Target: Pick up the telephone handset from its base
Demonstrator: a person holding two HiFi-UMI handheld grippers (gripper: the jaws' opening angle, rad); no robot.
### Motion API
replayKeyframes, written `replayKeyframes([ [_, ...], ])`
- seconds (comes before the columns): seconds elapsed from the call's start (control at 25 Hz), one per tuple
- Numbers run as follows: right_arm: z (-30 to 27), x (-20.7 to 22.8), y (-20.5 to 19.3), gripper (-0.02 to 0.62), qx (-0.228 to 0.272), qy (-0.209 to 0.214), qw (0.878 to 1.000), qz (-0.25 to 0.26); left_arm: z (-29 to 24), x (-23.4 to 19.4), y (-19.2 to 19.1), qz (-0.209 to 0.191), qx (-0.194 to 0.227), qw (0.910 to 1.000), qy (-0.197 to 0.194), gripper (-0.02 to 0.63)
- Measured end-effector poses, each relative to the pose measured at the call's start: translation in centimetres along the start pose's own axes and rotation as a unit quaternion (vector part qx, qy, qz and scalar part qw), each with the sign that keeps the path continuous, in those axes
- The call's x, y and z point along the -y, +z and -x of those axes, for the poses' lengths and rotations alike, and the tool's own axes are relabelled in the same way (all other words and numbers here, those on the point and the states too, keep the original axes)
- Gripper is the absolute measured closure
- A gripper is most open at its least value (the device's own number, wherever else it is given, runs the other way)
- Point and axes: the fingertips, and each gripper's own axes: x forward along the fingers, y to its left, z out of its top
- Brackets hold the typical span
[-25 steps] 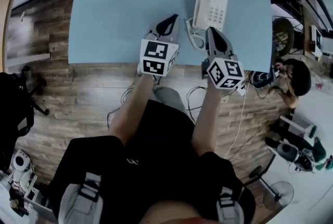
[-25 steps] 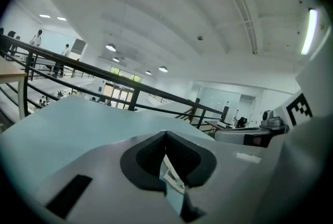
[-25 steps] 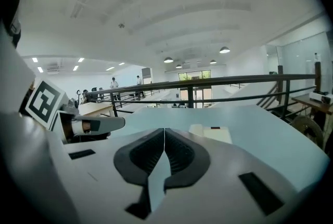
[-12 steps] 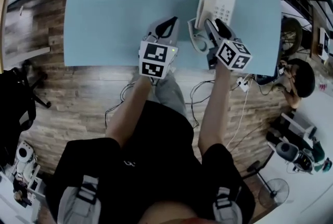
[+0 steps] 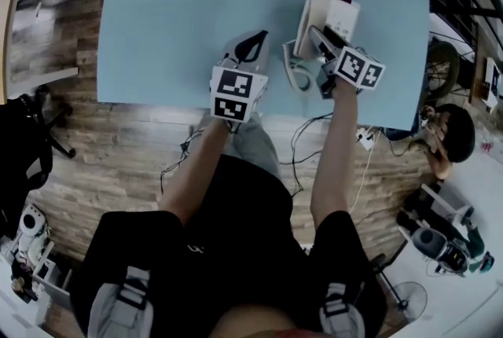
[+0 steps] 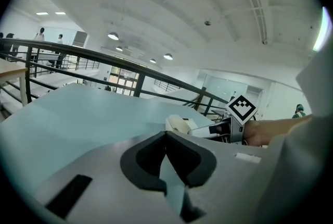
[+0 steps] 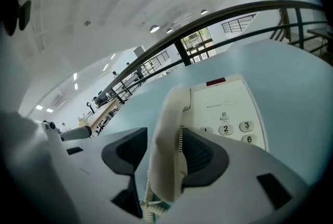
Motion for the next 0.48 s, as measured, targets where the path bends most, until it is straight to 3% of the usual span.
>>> replayKeyframes([
  [0.12, -0.6, -0.4, 0.0, 0.445, -0.008, 0.015, 1.0, -0.016, 0.4, -0.5, 0.8, 0.001, 0.008, 0.9999, 0.011, 0.606],
  [0.48, -0.3, -2.7, 0.7, 0.512, 0.006, 0.003, 1.0, -0.007, 0.6, -0.3, 3.8, -0.008, 0.039, 0.999, 0.018, 0.606],
])
